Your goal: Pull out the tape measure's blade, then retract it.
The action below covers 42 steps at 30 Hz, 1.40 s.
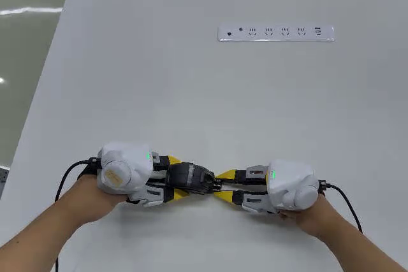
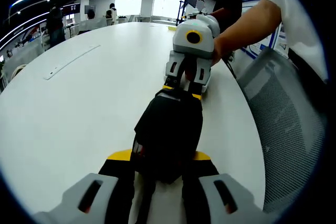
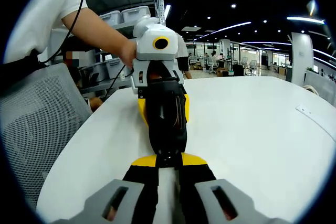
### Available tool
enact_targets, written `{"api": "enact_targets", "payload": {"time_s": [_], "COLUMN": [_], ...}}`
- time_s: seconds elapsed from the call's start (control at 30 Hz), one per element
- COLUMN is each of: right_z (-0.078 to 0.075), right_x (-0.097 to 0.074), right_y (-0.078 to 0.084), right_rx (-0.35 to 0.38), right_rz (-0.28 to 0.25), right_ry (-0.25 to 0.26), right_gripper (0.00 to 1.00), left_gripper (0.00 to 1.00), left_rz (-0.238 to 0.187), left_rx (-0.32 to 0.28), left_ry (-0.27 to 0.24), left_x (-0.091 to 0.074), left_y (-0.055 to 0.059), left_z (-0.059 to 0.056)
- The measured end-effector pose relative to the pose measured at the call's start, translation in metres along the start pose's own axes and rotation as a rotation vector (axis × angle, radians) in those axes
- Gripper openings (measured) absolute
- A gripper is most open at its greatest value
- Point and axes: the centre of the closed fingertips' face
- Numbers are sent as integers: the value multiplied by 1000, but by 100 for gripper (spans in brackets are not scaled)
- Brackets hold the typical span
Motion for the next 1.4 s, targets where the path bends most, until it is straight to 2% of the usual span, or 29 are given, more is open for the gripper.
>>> {"api": "enact_targets", "payload": {"time_s": [0.7,1.4], "right_z": [-1,0], "right_x": [-1,-3], "right_y": [1,2], "right_rx": [48,40], "right_rz": [-12,-14], "right_ry": [22,20], "right_gripper": [12,12], "left_gripper": [31,30], "left_rz": [-1,6], "left_rx": [0,-1], "left_ry": [-1,-3], "left_x": [0,0], "left_y": [0,2], "left_z": [0,1]}}
Point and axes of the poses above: the centre of the closed fingertips' face, and the gripper's own axes: x roughly forward along the fingers, z roughly to its left, y roughly out of its underside, and after that the axes turned 5 degrees about -x, right-handed
